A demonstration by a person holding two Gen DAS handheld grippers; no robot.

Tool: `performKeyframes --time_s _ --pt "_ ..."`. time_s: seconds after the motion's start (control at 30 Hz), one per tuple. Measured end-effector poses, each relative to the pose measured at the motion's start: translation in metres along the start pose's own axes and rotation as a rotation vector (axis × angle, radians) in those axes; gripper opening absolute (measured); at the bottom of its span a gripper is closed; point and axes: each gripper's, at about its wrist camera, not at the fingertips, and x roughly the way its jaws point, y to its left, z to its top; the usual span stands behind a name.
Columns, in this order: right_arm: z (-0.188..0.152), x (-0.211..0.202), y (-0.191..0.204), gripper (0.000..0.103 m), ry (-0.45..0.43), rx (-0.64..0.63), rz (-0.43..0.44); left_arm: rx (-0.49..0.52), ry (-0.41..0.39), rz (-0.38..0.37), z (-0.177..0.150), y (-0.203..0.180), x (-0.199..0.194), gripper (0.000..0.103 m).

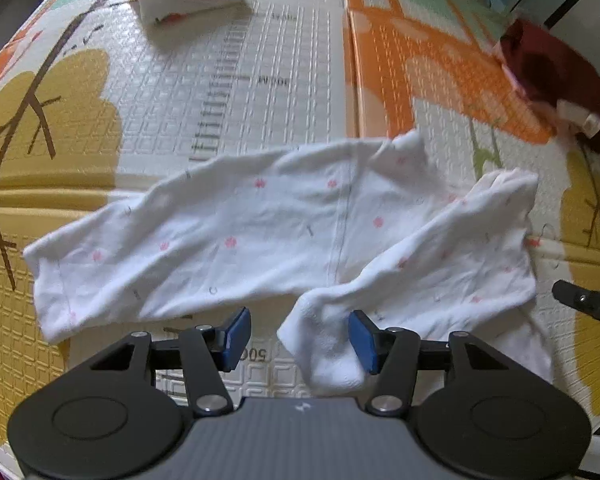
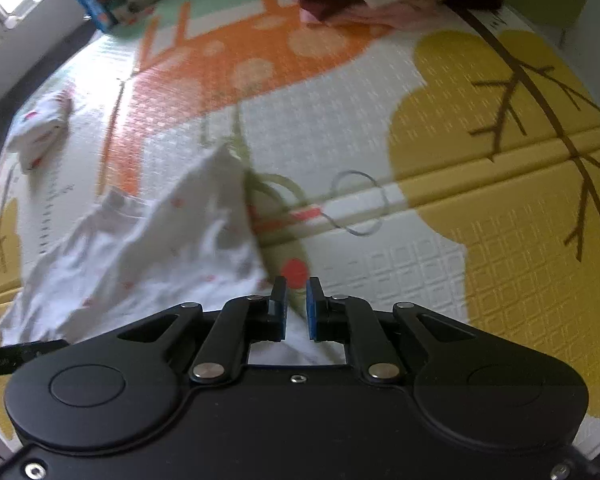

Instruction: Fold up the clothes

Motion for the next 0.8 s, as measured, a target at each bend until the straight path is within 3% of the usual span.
performKeyframes --time_s 0.17,0.37,0.8 --pt "0.005 -0.009 0.023 0.009 -0.011 -0.051 0.022 -0.026 -0.040 0.013 0.008 0.007 -0.012 0.058" --pt "0.008 -0.011 0.044 0.010 -0.005 -0.093 0.036 -0.079 -0.076 0.090 0.012 0.028 -0.017 0.066" --pt "-0.002 -0.002 0.078 0.010 0.029 -0.161 0.073 -0.303 -0.094 0.143 0.006 0.106 -0.021 0.071"
